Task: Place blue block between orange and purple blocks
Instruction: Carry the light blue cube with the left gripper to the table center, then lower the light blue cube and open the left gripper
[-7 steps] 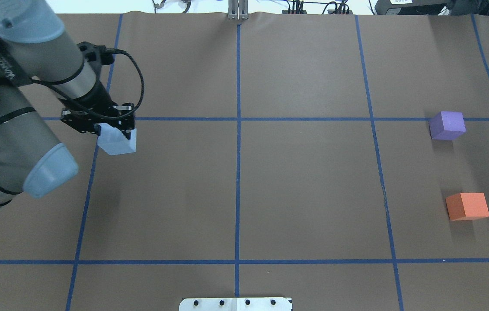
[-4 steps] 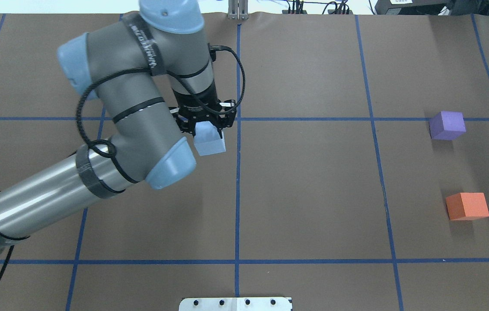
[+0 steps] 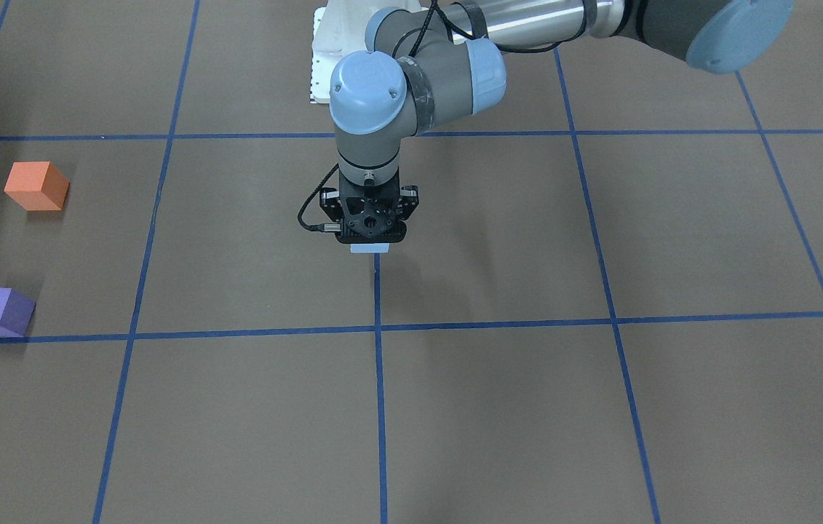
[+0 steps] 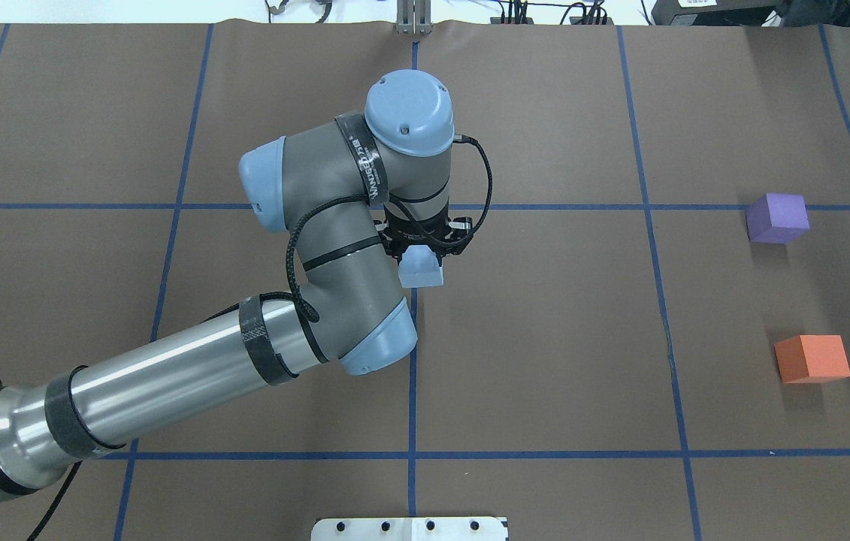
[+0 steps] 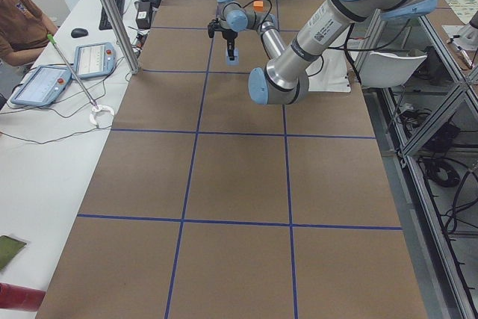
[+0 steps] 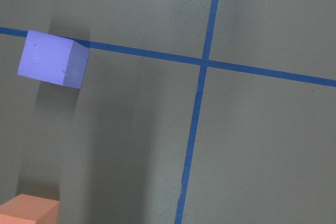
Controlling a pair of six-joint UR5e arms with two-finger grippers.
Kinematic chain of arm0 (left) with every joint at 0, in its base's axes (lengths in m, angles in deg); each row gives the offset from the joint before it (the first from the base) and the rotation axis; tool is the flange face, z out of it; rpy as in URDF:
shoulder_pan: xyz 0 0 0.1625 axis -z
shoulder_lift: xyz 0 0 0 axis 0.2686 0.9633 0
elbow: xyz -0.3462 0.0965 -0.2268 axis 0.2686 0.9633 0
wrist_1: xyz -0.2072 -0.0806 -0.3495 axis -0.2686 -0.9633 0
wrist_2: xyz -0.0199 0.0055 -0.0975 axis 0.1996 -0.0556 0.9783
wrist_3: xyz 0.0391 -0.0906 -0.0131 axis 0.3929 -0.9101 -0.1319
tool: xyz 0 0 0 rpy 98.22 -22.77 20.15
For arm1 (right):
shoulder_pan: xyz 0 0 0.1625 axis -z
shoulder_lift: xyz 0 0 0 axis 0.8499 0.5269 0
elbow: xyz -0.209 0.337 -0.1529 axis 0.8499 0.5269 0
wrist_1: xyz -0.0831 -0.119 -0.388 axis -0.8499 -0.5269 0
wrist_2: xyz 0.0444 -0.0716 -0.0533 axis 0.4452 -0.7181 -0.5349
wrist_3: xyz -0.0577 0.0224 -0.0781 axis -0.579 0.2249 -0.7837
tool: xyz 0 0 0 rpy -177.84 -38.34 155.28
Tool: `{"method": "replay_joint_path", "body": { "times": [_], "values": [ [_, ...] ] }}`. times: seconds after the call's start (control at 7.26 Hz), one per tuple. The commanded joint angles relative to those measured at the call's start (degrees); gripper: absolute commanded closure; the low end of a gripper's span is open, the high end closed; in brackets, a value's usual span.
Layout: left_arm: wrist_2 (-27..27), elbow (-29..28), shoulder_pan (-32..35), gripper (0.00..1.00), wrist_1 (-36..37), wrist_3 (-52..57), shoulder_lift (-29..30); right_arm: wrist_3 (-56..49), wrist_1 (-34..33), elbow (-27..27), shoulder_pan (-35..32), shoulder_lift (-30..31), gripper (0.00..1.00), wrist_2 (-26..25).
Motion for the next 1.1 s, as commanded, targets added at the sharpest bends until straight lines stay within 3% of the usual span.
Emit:
{"method": "replay_joint_path", "body": {
  "times": [0.0, 0.14, 0.28, 0.41, 0.55, 0.96],
  "values": [
    [-2.87, -2.82, -1.83, 1.0, -1.62, 0.43, 0.02, 0.0, 0.09, -0.29, 0.0, -0.43, 0.0, 0.32],
    [-3.22, -4.13, -1.92, 1.0, -3.1, 0.52, 0.02, 0.0, 0.52, -0.2, 0.0, -0.08, 0.0, 0.32],
    [-3.49, -5.02, -1.84, 0.78, -3.29, 0.52, 0.02, 0.61, 0.44, -0.12, 0.0, 0.09, 0.0, 0.32],
    [-3.93, -5.28, -1.83, 0.48, -3.64, 0.43, 0.02, 0.7, 0.53, -0.2, 0.0, -0.16, 0.0, 0.41],
    [-4.02, -5.2, -1.83, 0.0, -3.56, 0.34, -0.07, 0.79, 0.53, -0.2, 0.0, -0.17, 0.0, 1.63],
    [-4.02, -4.68, -1.57, 0.0, -3.3, 0.08, 0.02, 4.83, 0.61, -0.64, 0.0, -0.69, 0.0, 4.18]
  ]
}}
